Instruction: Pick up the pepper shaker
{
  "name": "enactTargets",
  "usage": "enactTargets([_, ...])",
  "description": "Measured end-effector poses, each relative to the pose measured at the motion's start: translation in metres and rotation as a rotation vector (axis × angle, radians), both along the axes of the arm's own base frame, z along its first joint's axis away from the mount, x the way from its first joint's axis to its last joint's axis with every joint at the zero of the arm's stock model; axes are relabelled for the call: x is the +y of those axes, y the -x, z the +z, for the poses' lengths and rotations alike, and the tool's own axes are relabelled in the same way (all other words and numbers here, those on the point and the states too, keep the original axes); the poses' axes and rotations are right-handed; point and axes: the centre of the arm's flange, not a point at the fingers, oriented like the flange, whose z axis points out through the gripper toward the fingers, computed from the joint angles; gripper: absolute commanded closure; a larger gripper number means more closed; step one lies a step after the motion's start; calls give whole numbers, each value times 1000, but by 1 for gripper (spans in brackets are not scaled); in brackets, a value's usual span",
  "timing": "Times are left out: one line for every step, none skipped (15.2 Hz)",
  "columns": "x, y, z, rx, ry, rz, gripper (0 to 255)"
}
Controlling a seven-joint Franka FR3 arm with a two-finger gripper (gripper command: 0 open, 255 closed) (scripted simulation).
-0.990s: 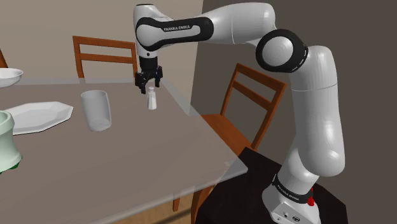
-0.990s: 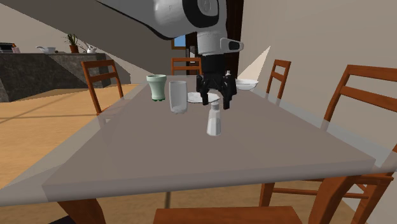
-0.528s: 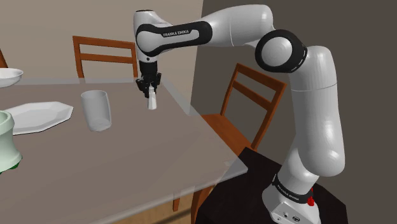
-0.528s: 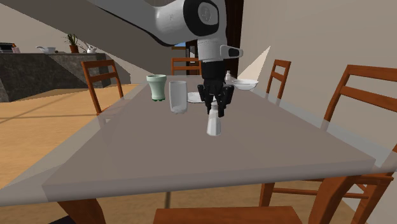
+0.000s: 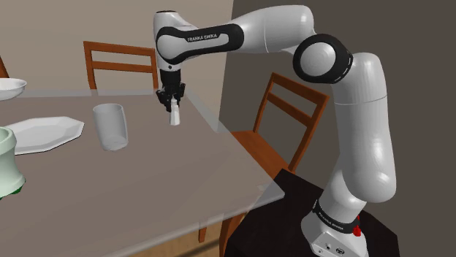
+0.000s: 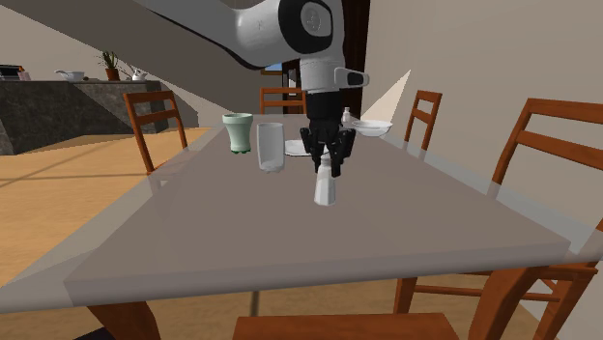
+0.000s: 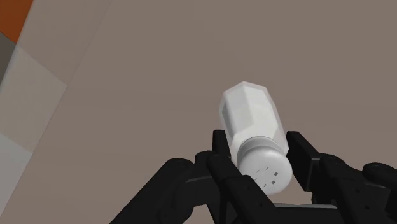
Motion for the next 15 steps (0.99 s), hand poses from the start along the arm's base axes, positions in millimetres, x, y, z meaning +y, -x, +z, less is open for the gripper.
enactTargets([0,0,3,0,0,0,255])
enactTargets([0,0,8,0,0,0,255])
enactTargets([0,1,14,0,0,0,255])
enactTargets([0,0,19,0,0,0,255])
enactTargets([0,1,24,0,0,0,255])
enactTargets([1,0,28,0,0,0,255])
enactTargets([0,1,33,0,0,0,255])
enactTargets([1,1,39,0,0,0,255])
enactTargets([1,1,44,0,0,0,255])
enactTargets([1,1,49,0,0,0,255])
enactTargets([0,1,55,0,0,0,255])
enactTargets([0,1,60,0,0,0,255])
enactTargets([0,0,65,0,0,0,255])
enactTargets([0,0,70,0,0,0,255])
enactTargets([1,0,74,0,0,0,255])
